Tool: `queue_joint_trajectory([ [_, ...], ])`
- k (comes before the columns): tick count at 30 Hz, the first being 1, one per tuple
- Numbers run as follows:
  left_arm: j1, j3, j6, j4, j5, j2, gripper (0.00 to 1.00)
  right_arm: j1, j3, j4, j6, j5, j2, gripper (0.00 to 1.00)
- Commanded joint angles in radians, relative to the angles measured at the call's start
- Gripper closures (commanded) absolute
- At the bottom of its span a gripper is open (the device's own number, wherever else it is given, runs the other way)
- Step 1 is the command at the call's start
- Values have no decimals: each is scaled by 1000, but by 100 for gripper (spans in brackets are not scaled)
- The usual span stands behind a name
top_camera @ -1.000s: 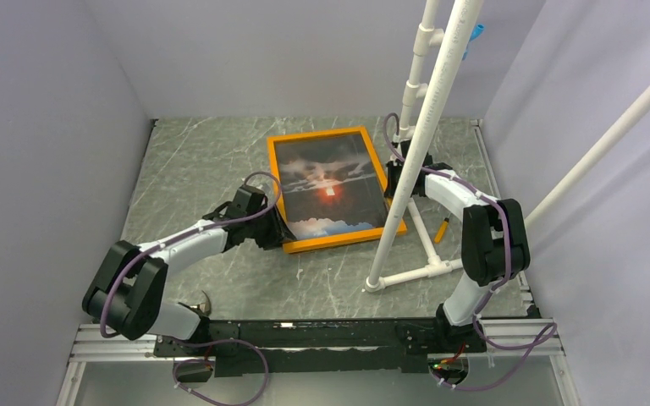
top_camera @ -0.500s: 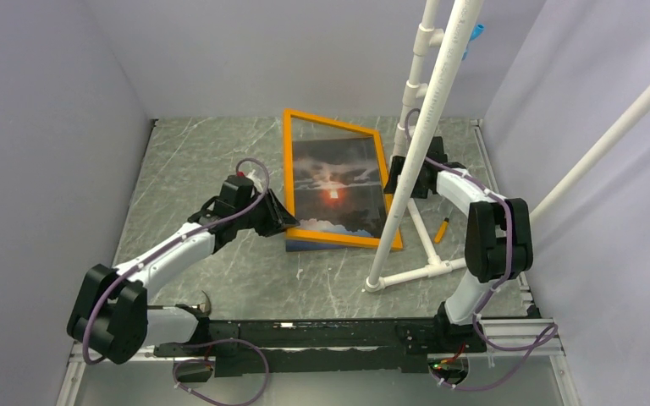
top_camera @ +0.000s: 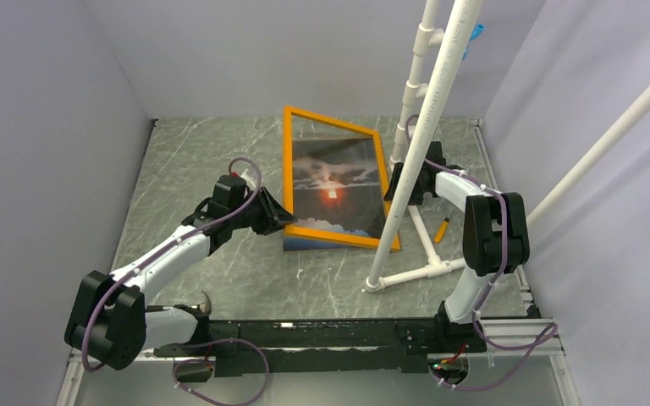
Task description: Take the photo out of the frame
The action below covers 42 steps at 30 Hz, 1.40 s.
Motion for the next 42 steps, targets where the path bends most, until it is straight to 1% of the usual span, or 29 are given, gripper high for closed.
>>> queue_joint_trajectory([
  [1, 20, -23, -31, 55, 13, -43, 100, 1, -4, 36, -1, -14, 23, 50],
  [4, 22, -53, -25, 65, 14, -38, 100, 10, 1, 50, -4, -14, 46, 53],
  [7, 22, -86, -33, 96, 25, -28, 100, 29, 17, 43, -13, 34, 72, 53],
  [10, 22, -109, -37, 103, 29, -22, 100, 59, 33, 41, -24, 75, 92, 57],
  [11, 22, -116, -37, 127, 31, -22, 100, 68, 36, 41, -26, 97, 101, 61],
  [14, 22, -123, -18, 114, 14, -29, 100, 92, 52, 29, -39, 152, 120, 68],
  [15, 22, -126, -11, 113, 7, -30, 100, 97, 58, 24, -43, 171, 124, 75],
  [17, 22, -130, 5, 84, -5, -31, 100, 104, 71, 17, -48, 193, 122, 86],
  [22, 30, -154, 35, 80, -24, -8, 100, 105, 122, -5, -48, 177, 80, 100],
  [28, 64, -203, 67, 103, -43, 25, 100, 105, 167, -31, -57, 148, 38, 100],
  [32, 80, -232, 75, 173, -22, 85, 100, 106, 187, -48, -60, 130, 3, 100],
  [37, 107, -306, 50, 293, 10, 137, 100, 119, 213, -53, -74, 108, -40, 100],
  [42, 118, -328, 42, 358, 34, 190, 100, 144, 269, -73, -95, 112, -38, 100],
])
